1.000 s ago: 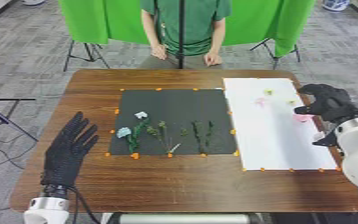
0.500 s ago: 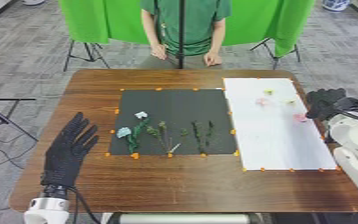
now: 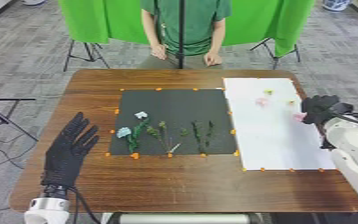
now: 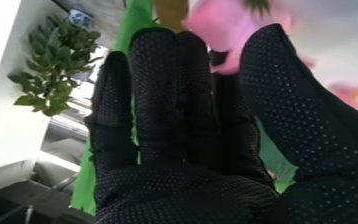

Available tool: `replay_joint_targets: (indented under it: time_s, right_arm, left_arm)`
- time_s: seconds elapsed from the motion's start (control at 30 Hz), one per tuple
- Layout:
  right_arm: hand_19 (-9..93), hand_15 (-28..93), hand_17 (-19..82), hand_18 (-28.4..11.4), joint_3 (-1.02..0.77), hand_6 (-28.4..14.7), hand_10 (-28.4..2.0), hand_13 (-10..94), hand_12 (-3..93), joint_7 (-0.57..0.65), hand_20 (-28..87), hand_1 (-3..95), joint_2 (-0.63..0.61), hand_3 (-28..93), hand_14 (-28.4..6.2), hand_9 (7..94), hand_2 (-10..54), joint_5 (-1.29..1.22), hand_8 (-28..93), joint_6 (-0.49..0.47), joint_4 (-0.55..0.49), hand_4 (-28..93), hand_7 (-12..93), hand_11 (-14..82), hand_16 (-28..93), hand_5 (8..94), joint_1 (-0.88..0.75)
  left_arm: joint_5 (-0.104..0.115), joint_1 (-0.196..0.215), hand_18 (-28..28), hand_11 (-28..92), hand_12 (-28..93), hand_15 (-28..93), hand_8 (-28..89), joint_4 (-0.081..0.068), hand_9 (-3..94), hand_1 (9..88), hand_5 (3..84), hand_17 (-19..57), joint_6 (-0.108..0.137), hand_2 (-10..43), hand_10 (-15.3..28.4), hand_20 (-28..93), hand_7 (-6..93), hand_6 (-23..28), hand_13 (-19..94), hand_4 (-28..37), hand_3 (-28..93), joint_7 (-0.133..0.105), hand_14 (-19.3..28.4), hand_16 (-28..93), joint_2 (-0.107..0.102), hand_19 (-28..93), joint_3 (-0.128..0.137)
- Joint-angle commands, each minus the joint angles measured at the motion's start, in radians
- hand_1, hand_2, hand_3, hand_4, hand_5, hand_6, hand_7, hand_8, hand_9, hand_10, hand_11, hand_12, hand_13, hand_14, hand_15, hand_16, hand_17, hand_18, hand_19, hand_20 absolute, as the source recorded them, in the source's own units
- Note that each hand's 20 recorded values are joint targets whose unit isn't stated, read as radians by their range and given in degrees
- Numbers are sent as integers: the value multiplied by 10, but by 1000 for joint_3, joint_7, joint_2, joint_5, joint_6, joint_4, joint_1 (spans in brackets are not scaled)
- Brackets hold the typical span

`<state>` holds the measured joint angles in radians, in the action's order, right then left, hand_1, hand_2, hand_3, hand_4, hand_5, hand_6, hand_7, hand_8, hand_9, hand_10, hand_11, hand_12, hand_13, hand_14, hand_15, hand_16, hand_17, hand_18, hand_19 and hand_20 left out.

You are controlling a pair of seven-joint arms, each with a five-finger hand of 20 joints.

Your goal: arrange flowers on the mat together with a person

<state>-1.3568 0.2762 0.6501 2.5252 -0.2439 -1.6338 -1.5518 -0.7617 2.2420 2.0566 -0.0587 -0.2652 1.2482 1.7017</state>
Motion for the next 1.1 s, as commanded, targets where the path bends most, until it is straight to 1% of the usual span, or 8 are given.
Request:
replay_joint_targets:
  time_s: [0.03, 0.1, 0.17, 0.37, 0.5, 0.63, 0.8, 1.1]
  right_arm:
    - [781, 633, 308, -161, 30, 38, -55, 696, 440, -24, 390, 504, 5, 720, -43, 747, -95, 20, -57, 120, 42, -283, 486, 221, 252, 576, 5]
    - [804, 621, 347, -161, 23, 41, -40, 757, 478, -33, 396, 526, 4, 730, -36, 842, -95, 16, -22, 179, 44, -283, 491, 197, 249, 670, -12]
    - [823, 622, 368, -166, 15, 40, -33, 787, 489, -35, 398, 533, -1, 744, -32, 877, -95, 4, -13, 210, 30, -283, 480, 187, 239, 707, -24]
    - [839, 636, 376, -172, 72, 34, -31, 800, 492, -51, 405, 524, 5, 785, -36, 900, -95, -41, -13, 410, -51, -283, 467, 182, 245, 734, 15]
    - [842, 641, 377, -173, 240, 30, -33, 801, 496, -88, 408, 522, 55, 795, -37, 903, -95, -98, -9, 531, -106, -283, 465, 181, 248, 738, 154]
    - [845, 643, 377, -173, 389, 29, -34, 802, 499, -134, 410, 516, 150, 808, -37, 906, -95, -106, -8, 531, -109, -283, 463, 176, 250, 741, 282]
    - [845, 643, 377, -173, 539, 29, -34, 802, 499, -179, 413, 508, 280, 829, -37, 906, -95, -122, -6, 489, -38, -282, 460, 172, 252, 741, 399]
    - [844, 639, 376, -174, 638, 29, -35, 799, 495, -239, 414, 505, 447, 826, -38, 905, -95, -37, -14, 423, 67, -272, 462, 168, 264, 739, 430]
  left_arm:
    - [1, 7, 211, 148, 140, 189, -83, -1, 204, 273, 300, -111, 2, -50, 96, 89, 128, 35, 197, -283, 671, 4, 130, 49, 5, 382, -5]
    - [-1, 8, 211, 148, 141, 190, -83, -1, 204, 274, 300, -111, 1, -49, 96, 89, 127, 35, 197, -283, 670, 6, 131, 49, 6, 382, -4]
    - [-1, 8, 211, 147, 140, 191, -83, 0, 205, 274, 300, -111, 0, -49, 96, 89, 128, 35, 197, -283, 670, 6, 130, 48, 5, 382, -4]
    - [0, 6, 211, 147, 140, 192, -84, -2, 205, 274, 300, -111, 3, -49, 95, 89, 129, 35, 197, -283, 670, 6, 131, 47, 5, 382, -2]
    - [1, 4, 211, 149, 140, 192, -84, -3, 205, 273, 301, -111, -1, -50, 96, 89, 128, 36, 197, -283, 672, 13, 131, 47, 7, 382, -4]
    - [6, -2, 211, 150, 140, 192, -84, -7, 205, 273, 301, -111, 2, -50, 95, 89, 127, 36, 196, -283, 672, 8, 131, 47, -2, 383, -14]
    - [6, -10, 211, 150, 139, 192, -84, -10, 205, 272, 301, -111, -3, -49, 95, 89, 127, 36, 196, -283, 672, 13, 131, 47, -6, 383, -22]
    - [6, -18, 210, 150, 139, 192, -83, -16, 205, 270, 301, -111, -3, -49, 95, 89, 127, 36, 196, -283, 673, 23, 131, 46, -4, 382, -23]
